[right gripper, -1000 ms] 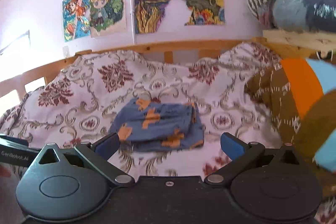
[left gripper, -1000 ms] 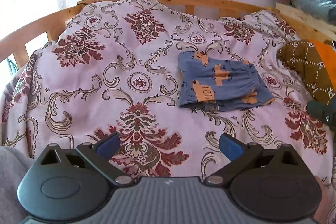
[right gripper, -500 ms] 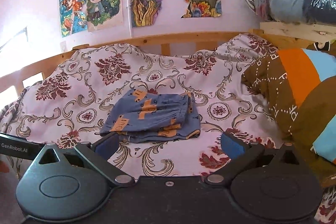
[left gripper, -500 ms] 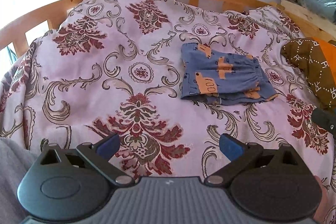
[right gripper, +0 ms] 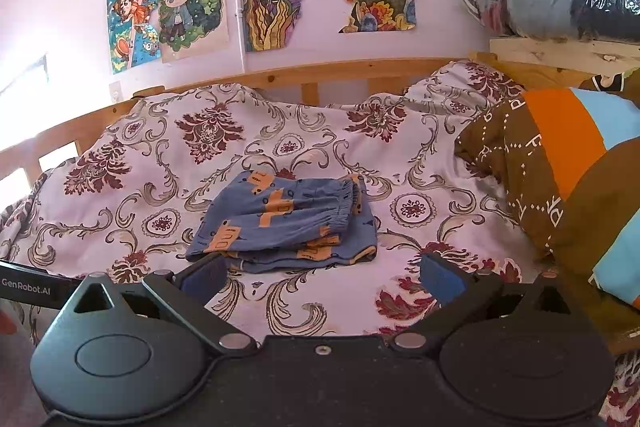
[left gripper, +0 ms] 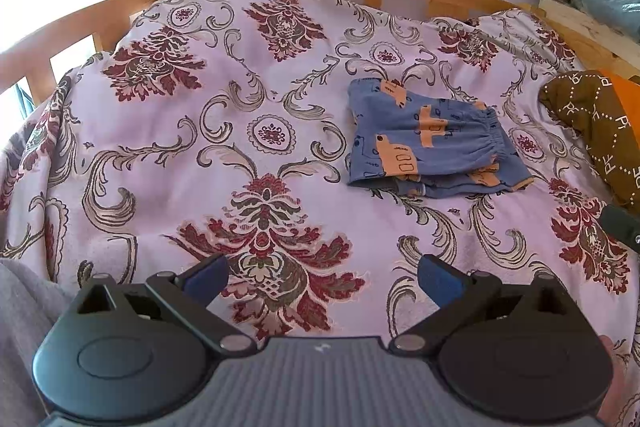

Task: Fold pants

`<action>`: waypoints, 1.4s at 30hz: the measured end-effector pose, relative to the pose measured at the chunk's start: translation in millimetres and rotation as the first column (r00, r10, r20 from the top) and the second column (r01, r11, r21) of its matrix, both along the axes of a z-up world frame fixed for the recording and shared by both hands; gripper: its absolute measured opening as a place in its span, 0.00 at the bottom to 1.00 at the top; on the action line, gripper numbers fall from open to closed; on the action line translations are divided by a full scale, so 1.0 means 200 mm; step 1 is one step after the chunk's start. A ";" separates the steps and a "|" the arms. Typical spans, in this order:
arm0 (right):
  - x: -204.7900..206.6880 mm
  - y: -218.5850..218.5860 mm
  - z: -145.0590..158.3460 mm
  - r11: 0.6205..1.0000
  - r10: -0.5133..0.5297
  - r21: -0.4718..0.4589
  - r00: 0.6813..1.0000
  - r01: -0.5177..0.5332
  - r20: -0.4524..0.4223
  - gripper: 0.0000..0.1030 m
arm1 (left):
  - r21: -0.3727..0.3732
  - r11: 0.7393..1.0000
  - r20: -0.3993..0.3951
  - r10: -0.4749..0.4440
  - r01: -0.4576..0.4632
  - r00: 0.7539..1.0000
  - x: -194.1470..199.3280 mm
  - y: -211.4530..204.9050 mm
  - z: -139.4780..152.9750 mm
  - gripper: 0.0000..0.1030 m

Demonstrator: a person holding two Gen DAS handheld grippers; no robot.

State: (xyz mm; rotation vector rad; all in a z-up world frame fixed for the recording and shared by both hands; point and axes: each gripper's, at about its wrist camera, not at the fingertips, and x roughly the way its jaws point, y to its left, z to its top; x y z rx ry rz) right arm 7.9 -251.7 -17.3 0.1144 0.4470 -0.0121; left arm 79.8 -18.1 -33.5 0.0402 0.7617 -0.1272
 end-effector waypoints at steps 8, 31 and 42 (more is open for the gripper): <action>0.00 0.00 0.00 1.000 -0.003 -0.001 1.000 0.003 -0.001 0.99 | 0.009 1.000 0.003 -0.006 0.006 1.000 0.00 -0.01 0.00 1.00; 0.00 -0.01 0.00 1.000 -0.004 -0.001 1.000 0.004 -0.003 0.99 | 0.012 1.000 0.003 -0.006 0.006 1.000 0.00 -0.01 -0.01 1.00; 0.00 -0.01 0.00 1.000 -0.004 -0.002 1.000 0.004 -0.004 0.99 | 0.026 0.999 -0.009 -0.034 0.034 0.999 0.01 0.00 -0.01 1.00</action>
